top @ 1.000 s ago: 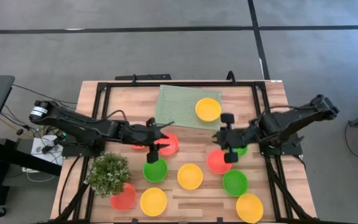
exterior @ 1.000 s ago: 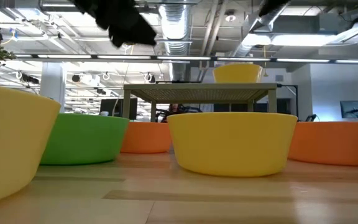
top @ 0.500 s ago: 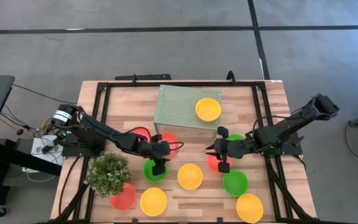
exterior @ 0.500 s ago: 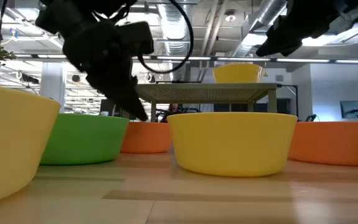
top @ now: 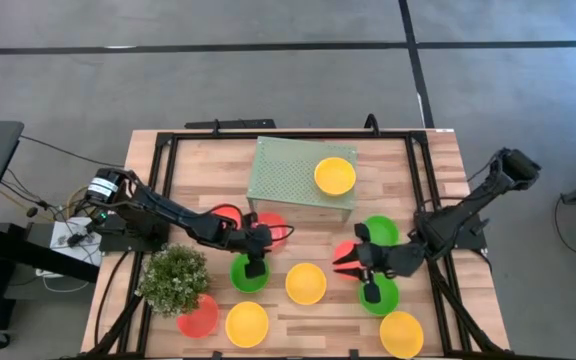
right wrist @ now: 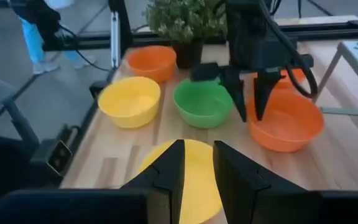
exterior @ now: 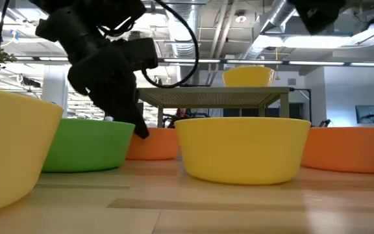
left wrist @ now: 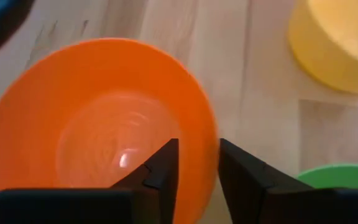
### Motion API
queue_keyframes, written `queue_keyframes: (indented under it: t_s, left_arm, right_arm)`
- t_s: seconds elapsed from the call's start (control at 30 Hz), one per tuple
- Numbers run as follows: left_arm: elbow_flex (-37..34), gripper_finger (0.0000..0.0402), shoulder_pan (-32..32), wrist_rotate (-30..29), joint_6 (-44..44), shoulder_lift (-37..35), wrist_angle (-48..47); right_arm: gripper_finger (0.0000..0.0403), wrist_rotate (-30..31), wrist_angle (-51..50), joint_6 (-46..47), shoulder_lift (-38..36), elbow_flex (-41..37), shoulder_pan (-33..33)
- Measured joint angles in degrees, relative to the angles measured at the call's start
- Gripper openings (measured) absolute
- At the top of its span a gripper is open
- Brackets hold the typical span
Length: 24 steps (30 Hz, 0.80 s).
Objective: Pick & Place Mini bowls
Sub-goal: Put the orange bowl on the shelf
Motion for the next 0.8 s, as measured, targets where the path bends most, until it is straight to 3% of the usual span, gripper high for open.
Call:
queue_keyframes:
  t_s: [0.27, 0.4, 0.6, 0.8]
  left_arm:
    - [-1.1, 0.0014, 0.5, -2.1, -0.3, 0.0, 0.6]
    - [1.8, 0.0010, -1.4, -1.6, -1.2, -0.4, 0.5]
    - [8.5, 0.0008, -7.9, -3.6, 7.8, -5.0, -0.3]
    - [14.2, 0.0007, -6.6, -6.8, 10.7, -11.1, -12.3]
  right_arm:
    - [0.0079, 3.6, 2.6, -0.8, 0.0, 0.0, 3.2]
    - [0.0079, 3.6, 2.4, -0.8, 0.0, 0.0, 3.1]
    - [0.0079, 3.5, 2.4, -1.0, 0.0, 0.0, 3.1]
    - [0.0079, 3.4, 2.5, -5.2, 0.0, 0.0, 2.2]
